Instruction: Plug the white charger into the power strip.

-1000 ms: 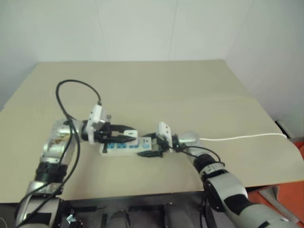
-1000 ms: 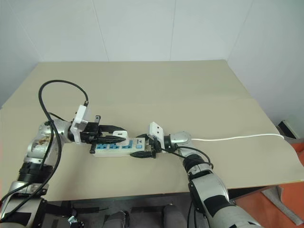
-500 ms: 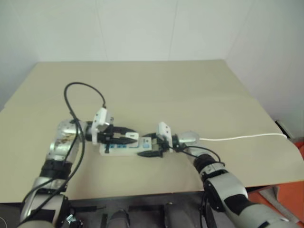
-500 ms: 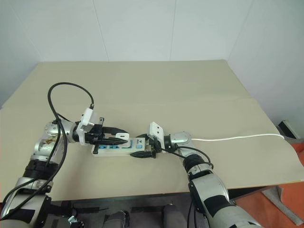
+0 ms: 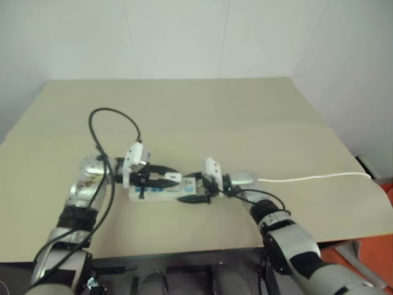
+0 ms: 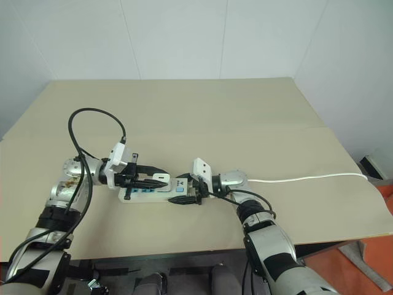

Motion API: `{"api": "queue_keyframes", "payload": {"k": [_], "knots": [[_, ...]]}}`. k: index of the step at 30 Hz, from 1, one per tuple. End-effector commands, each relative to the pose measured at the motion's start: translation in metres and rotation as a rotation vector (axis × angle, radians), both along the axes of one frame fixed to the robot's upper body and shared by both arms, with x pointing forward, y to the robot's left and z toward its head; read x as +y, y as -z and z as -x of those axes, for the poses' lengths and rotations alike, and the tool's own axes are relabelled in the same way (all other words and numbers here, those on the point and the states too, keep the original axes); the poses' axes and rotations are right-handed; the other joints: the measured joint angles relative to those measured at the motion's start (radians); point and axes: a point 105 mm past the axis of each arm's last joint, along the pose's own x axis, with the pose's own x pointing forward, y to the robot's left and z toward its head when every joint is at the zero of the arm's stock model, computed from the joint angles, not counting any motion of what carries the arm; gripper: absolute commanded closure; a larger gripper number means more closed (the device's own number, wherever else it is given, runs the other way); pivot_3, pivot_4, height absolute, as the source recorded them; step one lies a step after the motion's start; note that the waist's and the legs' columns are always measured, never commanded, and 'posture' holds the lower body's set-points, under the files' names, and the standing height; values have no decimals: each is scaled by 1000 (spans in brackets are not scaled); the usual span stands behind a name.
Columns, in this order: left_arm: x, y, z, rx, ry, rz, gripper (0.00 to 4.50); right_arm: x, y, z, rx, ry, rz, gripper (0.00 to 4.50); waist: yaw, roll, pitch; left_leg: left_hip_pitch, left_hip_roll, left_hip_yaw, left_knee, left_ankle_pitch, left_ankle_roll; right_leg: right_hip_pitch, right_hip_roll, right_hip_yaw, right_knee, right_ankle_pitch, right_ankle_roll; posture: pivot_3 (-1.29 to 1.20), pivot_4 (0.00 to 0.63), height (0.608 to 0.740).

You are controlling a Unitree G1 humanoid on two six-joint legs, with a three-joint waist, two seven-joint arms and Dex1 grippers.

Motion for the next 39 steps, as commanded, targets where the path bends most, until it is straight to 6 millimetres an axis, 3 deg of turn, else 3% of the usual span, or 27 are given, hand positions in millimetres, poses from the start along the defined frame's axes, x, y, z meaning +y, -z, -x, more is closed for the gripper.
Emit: {"api": "queue_keyframes", "payload": {"k": [1,20,31,37,38,39], "knots": [[-2,-6,-1,-28,4,13,3483,3,1,3,10,-8,-10,1048,0,0,0,0,0,0,0,0,0,0,0,0,0,0,0,0,150,740],[13,26,-1,60,-43,-57,3483,5,0,3,9,-8,-17,1048,0,0,0,1,0,0,-1,0,0,0,0,0,0,0,0,0,150,740],[28,64,5,138,-109,-116,3483,4,-1,2,5,-10,-14,1048,-2,0,0,5,0,1,-2,0,0,4,1,1,0,-2,4,0,150,740],[29,63,5,146,-102,-128,3483,5,-2,2,4,-15,-14,1048,-3,0,0,15,0,1,-4,0,0,14,1,1,-4,-4,5,0,150,740],[29,62,5,149,-95,-129,2760,5,-2,2,4,-16,-14,1048,-4,1,-1,15,0,1,-4,0,0,14,1,1,-3,-4,5,0,150,740],[28,60,5,147,-88,-129,2521,5,-2,2,4,-16,-15,1048,-9,2,0,15,1,1,-4,0,0,14,1,1,-3,-4,5,0,150,740]]}}
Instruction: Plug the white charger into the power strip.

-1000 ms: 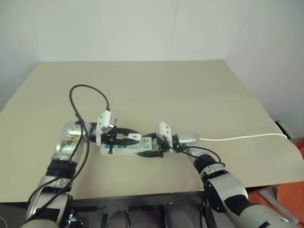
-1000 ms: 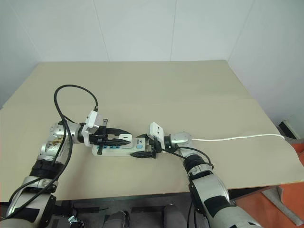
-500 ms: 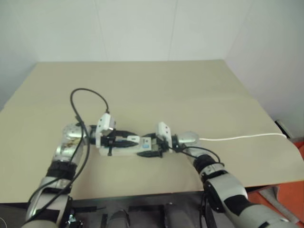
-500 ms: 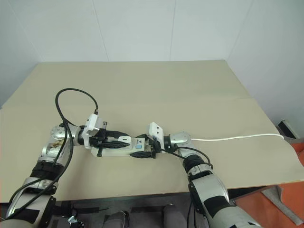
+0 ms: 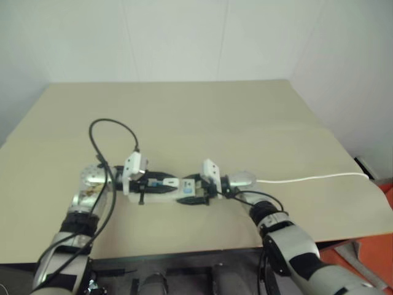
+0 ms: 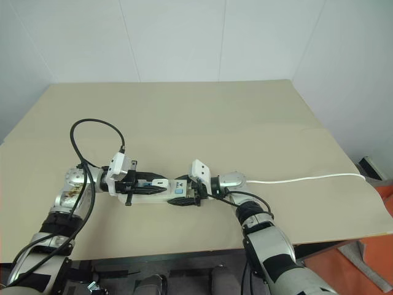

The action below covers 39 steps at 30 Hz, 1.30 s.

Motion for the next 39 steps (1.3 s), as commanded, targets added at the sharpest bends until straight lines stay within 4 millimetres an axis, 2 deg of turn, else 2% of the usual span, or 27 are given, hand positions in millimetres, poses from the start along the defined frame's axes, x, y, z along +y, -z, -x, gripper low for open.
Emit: {"api": "queue_keyframes", "payload": {"k": [1,8,13,15,16,19,22,26,30,33,39], "knots": [[14,26,5,115,-34,-80,2254,5,-7,2,-7,-26,-30,1048,-4,1,0,0,0,0,-1,0,0,0,0,1,0,0,0,0,150,740],[4,0,0,46,4,-33,12,7,-7,3,-4,-29,-33,1048,4,2,0,-1,0,0,0,0,0,0,0,-1,0,0,0,0,150,740],[7,-35,9,-15,61,-41,12,9,-8,3,0,-33,-41,1048,2,2,0,-3,0,0,0,0,0,-2,0,-1,-1,0,-1,0,150,740],[10,-57,12,-57,58,-30,0,8,-8,4,8,-37,-40,330,2,2,0,-3,0,0,0,0,0,-2,0,-1,-1,0,0,0,150,740],[12,-69,13,-82,53,-15,0,8,-8,4,11,-40,-39,135,2,2,1,-3,0,-1,0,0,0,-2,0,-1,-1,0,0,0,150,740],[18,-98,20,-144,39,29,0,6,-8,3,-12,-38,-28,64,3,2,1,-3,1,-1,0,0,0,-2,0,-1,-2,0,0,0,150,740],[25,-113,28,-182,6,48,0,2,-14,2,-41,-37,-39,64,3,3,1,-3,1,0,-1,0,0,-2,0,-1,-3,0,0,0,150,740],[40,-113,37,-193,-60,31,0,-12,-30,-4,-103,-6,-68,64,4,7,4,-4,1,0,-1,0,0,-2,0,-1,-3,0,0,0,150,740],[56,-100,48,-177,-156,-5,0,-38,-50,-5,-174,27,-86,64,10,7,6,-5,1,0,-1,0,0,-3,-1,-2,-4,0,0,0,150,740],[69,-91,58,-121,-233,-22,0,-65,-64,-3,-215,70,-83,64,16,8,6,-7,0,0,-1,0,0,-3,-2,-3,-5,0,0,0,150,740],[100,-79,76,-79,-398,-72,0,-115,-75,2,-233,142,-5,64,32,11,9,-10,0,1,-1,0,0,-6,-3,-3,-9,-1,-1,0,150,740]]}}
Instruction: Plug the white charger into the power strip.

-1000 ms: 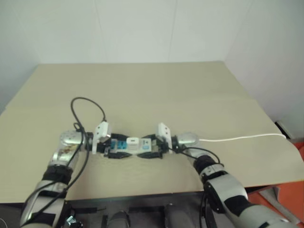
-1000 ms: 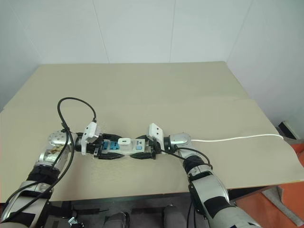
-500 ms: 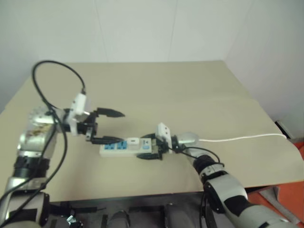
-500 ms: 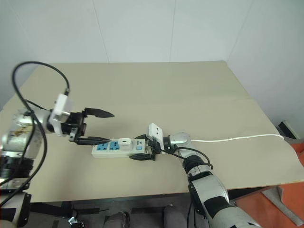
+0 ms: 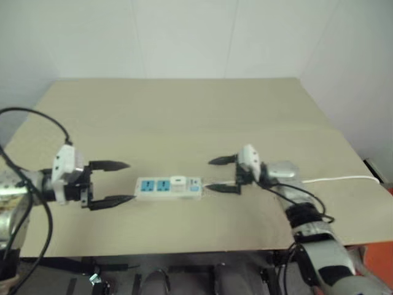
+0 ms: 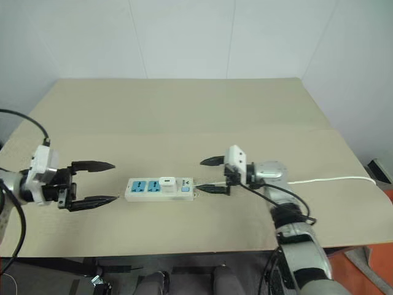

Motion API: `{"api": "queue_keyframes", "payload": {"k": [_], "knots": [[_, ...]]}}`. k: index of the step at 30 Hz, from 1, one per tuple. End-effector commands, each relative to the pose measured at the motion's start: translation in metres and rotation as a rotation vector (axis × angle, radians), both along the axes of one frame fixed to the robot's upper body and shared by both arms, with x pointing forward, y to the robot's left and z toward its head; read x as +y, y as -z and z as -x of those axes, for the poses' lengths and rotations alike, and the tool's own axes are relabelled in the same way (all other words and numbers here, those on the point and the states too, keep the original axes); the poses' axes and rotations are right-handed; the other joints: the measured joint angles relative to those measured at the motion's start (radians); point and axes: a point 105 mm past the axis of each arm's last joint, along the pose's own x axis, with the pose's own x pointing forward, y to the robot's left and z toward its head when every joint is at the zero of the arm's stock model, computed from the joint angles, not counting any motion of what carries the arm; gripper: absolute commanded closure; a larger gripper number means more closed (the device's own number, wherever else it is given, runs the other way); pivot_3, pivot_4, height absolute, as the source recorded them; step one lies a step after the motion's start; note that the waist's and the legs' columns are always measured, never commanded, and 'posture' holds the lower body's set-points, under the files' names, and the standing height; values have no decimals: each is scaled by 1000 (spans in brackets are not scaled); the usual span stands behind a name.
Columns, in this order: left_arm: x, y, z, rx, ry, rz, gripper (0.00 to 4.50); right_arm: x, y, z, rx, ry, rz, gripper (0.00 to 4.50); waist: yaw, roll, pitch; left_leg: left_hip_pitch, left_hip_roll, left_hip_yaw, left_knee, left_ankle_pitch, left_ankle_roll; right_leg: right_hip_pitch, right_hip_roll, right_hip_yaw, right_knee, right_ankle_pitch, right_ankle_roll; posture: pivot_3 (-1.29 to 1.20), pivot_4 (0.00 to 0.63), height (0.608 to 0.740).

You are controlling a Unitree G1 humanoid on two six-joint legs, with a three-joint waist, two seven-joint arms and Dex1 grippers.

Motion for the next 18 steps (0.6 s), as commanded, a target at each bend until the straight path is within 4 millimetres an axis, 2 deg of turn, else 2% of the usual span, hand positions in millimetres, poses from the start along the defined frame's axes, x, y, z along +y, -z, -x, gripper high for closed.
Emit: {"api": "queue_keyframes", "payload": {"k": [1,8,18], "knots": [[16,-12,11,-46,-80,-24,0,-22,-20,1,-50,38,-1,64,2,2,1,0,0,1,0,0,0,0,0,0,-1,0,0,0,150,740],[29,-9,27,-34,-156,-20,0,-44,-32,4,-53,76,16,64,4,2,1,-4,0,1,0,0,0,-4,-1,0,-1,0,0,0,150,740],[25,-4,26,-18,-154,-6,0,-46,-32,6,-53,85,22,64,4,2,1,-10,-1,2,1,0,0,-10,-2,0,-1,0,0,0,150,740]]}}
